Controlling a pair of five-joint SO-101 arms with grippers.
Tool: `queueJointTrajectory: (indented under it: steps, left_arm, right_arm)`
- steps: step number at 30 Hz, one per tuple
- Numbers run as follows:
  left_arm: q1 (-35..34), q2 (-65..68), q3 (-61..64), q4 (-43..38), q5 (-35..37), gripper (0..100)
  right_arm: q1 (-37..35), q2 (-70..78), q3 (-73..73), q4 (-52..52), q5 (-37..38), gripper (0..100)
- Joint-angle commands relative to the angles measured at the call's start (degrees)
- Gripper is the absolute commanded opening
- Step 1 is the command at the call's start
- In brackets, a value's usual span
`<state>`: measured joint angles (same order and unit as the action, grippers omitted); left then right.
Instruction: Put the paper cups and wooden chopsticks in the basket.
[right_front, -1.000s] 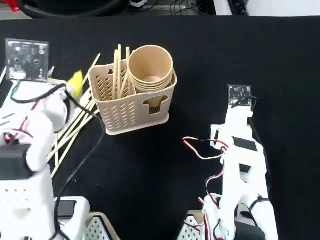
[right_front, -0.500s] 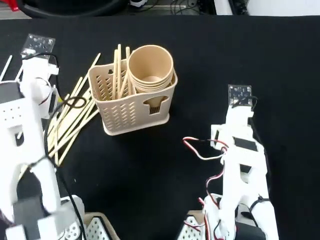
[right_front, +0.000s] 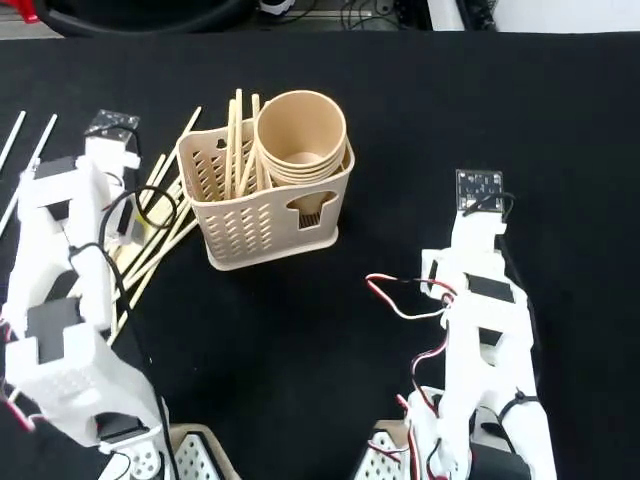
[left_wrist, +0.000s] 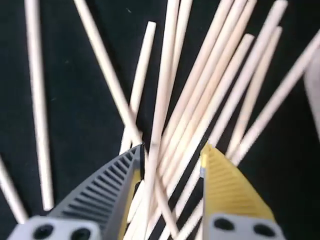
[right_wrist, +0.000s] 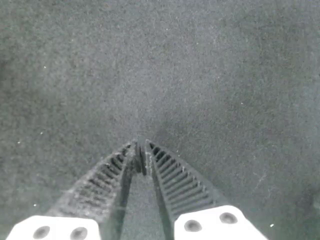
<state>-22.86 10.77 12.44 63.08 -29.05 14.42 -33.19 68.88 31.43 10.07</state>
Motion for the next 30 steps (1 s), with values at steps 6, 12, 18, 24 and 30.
queueJointTrajectory:
  steps: [6,12,18,24,30]
  left_arm:
    - [-0.5,6.5,-1.5,-7.1,-0.2,17]
    - [-2.0,9.7,-2.1,-9.1,-0.4,14]
    - [-2.3,10.1,-2.1,-6.8,-0.5,13]
    - [-2.4,9.5,-3.1,-5.8,-0.2,3]
    - [-2.2,3.5,-2.0,-3.3,1.7,3]
  right_arm:
    - [-0.2,-0.1,-0.2,-0.9,0.6,2.1]
    - [-0.2,-0.1,-0.2,-0.9,0.6,2.1]
    - [-0.2,-0.1,-0.2,-0.9,0.6,2.1]
    - [-0.2,-0.1,-0.2,-0.9,0.6,2.1]
    - [-0.2,-0.1,-0.2,-0.9,0.6,2.1]
